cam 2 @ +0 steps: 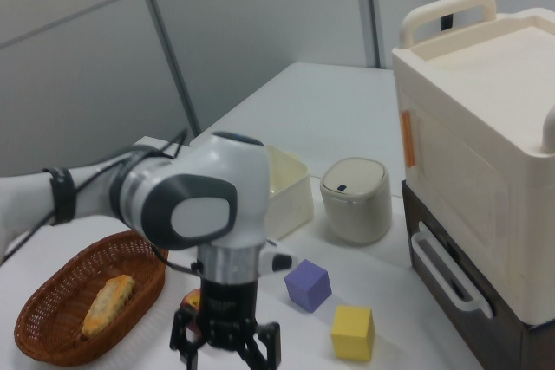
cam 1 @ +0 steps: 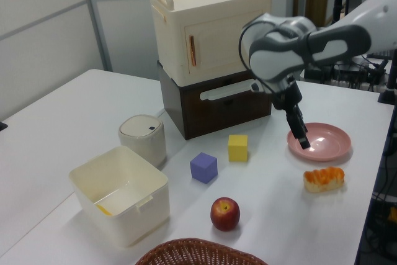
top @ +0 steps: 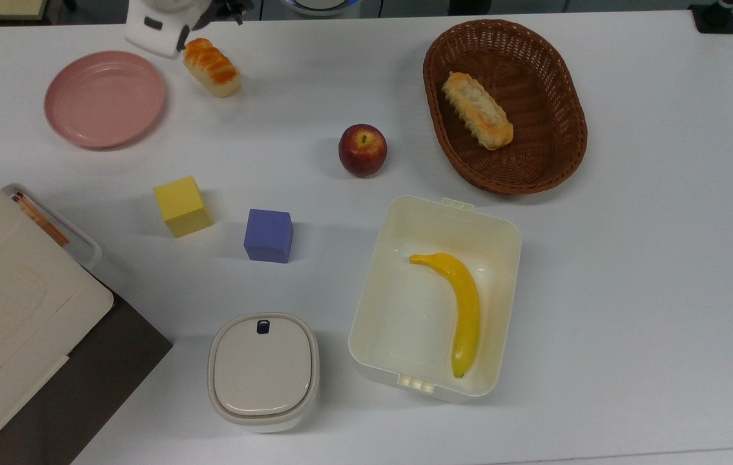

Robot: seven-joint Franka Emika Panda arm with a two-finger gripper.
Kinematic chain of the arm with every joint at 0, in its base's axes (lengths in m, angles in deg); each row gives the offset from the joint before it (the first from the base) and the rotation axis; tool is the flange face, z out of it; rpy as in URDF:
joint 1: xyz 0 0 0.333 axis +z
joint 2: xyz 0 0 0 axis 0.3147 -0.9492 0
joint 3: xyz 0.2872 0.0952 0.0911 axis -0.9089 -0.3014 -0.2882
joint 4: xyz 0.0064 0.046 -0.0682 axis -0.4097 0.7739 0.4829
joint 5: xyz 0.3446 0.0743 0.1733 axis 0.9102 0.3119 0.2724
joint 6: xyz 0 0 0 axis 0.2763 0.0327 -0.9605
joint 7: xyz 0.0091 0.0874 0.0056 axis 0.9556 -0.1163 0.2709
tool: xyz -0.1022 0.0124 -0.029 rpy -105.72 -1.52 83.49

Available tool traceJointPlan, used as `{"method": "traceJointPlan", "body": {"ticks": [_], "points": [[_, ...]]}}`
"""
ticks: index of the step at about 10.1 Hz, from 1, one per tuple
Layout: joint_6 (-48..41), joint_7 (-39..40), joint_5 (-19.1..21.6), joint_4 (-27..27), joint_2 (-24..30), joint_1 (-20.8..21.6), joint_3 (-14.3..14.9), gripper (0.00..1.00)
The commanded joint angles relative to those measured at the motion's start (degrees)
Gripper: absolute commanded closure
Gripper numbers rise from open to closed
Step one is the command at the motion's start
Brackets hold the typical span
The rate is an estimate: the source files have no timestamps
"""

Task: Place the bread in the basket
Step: 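Lower the gripper onto the orange bread roll beside the pink plate and grasp it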

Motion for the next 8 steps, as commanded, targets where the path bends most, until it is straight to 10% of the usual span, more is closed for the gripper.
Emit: {"method": "traceJointPlan", "body": {"ticks": [1,5,7,8], "points": [[-0.4,0.7,-6.5,0.4,-8.1,0.0,0.0,0.0],[0.0,-2.1,-9.7,0.2,-16.8,0.8,0.0,0.09],[0.0,-2.8,-9.9,-0.1,-17.7,1.0,-0.4,0.82],[-0.4,-2.9,-9.9,-0.9,-17.4,1.0,-0.6,1.0]]}}
